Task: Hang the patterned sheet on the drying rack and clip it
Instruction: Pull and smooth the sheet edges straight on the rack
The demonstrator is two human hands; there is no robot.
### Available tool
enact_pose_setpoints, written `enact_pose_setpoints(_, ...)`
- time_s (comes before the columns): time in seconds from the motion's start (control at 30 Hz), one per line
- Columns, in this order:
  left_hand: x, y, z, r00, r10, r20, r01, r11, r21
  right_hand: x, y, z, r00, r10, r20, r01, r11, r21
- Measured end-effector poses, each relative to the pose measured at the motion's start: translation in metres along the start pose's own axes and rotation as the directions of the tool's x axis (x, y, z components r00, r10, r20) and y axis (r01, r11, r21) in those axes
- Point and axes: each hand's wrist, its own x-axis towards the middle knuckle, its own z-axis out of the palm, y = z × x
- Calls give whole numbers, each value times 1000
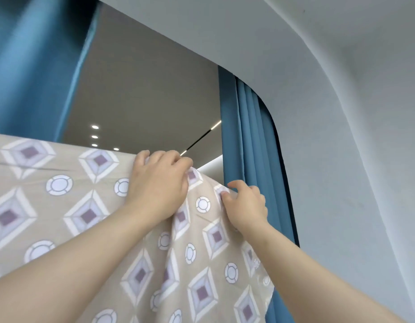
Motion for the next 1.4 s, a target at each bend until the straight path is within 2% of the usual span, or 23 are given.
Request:
enact_pose_setpoints(0.1,4,-11,-2,998,-40,51,38,998,47,4,-4,4,999,-5,-47,1,997,-80)
enact_pose_setpoints(0.3,6,-32,3,999,-30,-33,37,970,241,12,-7,-2,979,23,-201,-40,996,-81)
enact_pose_setpoints(0.4,6,-35,3,999,-10,-51,24,959,284,17,-11,-4,982,74,-171,-98,986,-136)
enact_pose_setpoints(0.47,6,-34,3,998,-45,-48,56,964,261,17,-21,-1,994,29,-103,-44,988,-147)
enact_pose_setpoints(0.6,5,-33,-7,991,-123,42,114,977,180,9,-55,10,976,-217,26,213,972,100)
enact_pose_setpoints(0.67,5,-36,-11,996,-82,28,77,985,154,9,-64,16,962,-245,119,213,950,227)
enact_pose_setpoints(0.73,4,-45,-14,998,-57,-12,58,990,128,12,-64,19,951,-277,136,237,938,254)
enact_pose_setpoints(0.9,0,-81,-22,989,-103,-102,125,962,243,17,-61,21,953,-260,157,222,948,228)
enact_pose_setpoints(1.0,-6,-97,-38,987,-160,27,152,969,193,15,-64,25,968,-240,75,239,971,29)
enact_pose_setpoints(1.07,-1,-111,-39,981,-173,85,168,984,63,9,-73,30,958,-285,-22,282,955,-94)
enact_pose_setpoints(1.13,5,-111,-46,966,-213,146,219,975,-25,0,-89,35,920,-388,-59,382,920,-84)
enact_pose_setpoints(1.23,7,-111,-51,968,-198,151,205,978,-30,-9,-117,45,854,-521,6,520,853,-52)
enact_pose_setpoints(1.3,5,-117,-55,966,-211,151,208,977,34,-9,-129,52,839,-544,20,544,836,-69)
enact_pose_setpoints(1.4,-1,-130,-65,955,-248,162,221,961,168,-4,-133,58,857,-516,-8,515,856,-43)
